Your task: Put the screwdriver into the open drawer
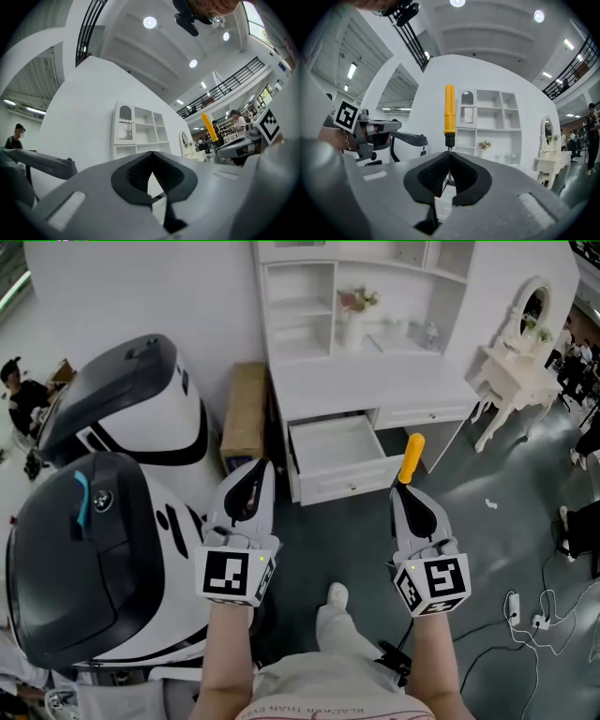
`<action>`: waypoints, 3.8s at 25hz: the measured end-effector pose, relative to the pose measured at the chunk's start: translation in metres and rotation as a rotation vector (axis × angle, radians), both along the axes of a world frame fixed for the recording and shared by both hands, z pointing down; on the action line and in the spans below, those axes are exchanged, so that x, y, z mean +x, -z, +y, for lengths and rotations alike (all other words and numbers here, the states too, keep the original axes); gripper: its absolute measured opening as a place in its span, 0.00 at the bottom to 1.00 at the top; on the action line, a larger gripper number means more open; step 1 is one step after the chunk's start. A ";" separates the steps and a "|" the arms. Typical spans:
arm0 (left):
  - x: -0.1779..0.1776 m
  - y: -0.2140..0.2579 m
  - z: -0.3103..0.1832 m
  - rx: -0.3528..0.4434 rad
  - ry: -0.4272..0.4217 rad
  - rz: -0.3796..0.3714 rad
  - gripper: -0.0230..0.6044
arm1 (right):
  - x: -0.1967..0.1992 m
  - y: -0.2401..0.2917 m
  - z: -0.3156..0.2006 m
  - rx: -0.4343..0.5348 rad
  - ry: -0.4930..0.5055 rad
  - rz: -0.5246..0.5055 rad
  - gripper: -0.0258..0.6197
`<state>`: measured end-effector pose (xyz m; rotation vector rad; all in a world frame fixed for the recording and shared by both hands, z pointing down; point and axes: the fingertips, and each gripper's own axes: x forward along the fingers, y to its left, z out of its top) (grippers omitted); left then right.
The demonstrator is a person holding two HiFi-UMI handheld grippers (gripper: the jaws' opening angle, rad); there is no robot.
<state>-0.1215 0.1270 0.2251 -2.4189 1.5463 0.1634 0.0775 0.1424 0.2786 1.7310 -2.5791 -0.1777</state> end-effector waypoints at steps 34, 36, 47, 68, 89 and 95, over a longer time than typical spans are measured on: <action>0.043 -0.054 -0.251 -0.176 0.114 0.007 0.07 | 0.056 -0.067 -0.257 -0.236 0.082 -0.004 0.06; 0.040 -0.063 -0.265 -0.194 0.112 0.003 0.07 | 0.051 -0.077 -0.267 -0.265 0.084 0.003 0.06; 0.024 -0.117 -0.336 -0.328 0.070 -0.004 0.07 | 0.024 -0.144 -0.326 -0.445 0.074 0.051 0.06; 0.017 -0.217 -0.421 -0.566 -0.022 0.016 0.07 | 0.011 -0.274 -0.367 -0.861 0.085 0.213 0.06; 0.030 -0.255 -0.430 -0.655 -0.011 0.012 0.07 | 0.005 -0.345 -0.366 -1.133 0.361 0.518 0.06; 0.035 -0.260 -0.425 -0.679 0.027 0.005 0.07 | 0.003 -0.359 -0.371 -1.169 0.461 0.576 0.06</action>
